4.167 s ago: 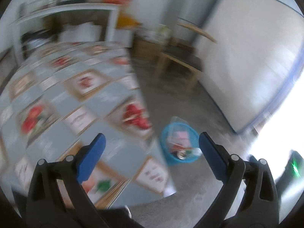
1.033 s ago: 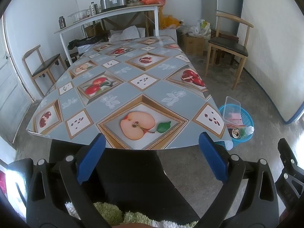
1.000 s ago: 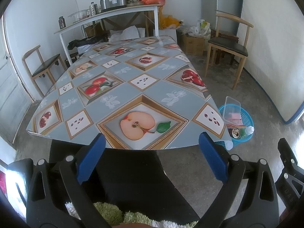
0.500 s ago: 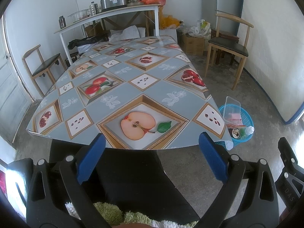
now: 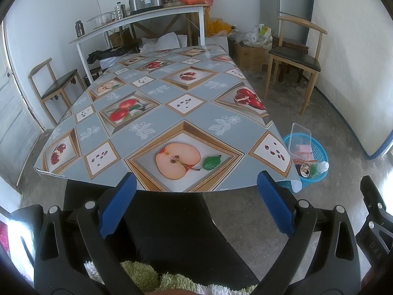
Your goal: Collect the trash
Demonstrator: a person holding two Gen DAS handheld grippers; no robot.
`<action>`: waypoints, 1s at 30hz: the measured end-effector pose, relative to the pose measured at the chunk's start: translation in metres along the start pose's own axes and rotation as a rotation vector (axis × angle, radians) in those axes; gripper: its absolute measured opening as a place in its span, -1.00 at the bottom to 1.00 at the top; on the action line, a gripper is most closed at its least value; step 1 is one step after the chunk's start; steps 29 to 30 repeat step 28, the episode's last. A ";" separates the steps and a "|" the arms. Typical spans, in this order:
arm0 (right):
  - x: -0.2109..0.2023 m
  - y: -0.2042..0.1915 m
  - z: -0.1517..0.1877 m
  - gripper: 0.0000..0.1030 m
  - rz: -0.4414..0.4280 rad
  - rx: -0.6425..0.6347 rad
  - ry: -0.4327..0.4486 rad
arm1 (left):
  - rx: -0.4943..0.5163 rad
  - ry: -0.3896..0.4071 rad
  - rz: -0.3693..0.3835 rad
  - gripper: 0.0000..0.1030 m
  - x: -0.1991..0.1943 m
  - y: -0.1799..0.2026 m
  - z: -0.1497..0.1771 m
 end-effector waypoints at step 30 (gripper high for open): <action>0.000 0.000 0.000 0.87 0.000 0.000 0.001 | 0.001 -0.004 0.003 0.83 0.000 0.001 0.000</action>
Point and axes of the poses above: each gripper's, at about its wrist camera, not at the fingertips, and x roughly the way its jaws point, y to its right, z to its underside, the point moved 9 cm from there along x, roughly the way its jaws point, and after that the axes turned 1 degree about -x, right-handed, at the moved point
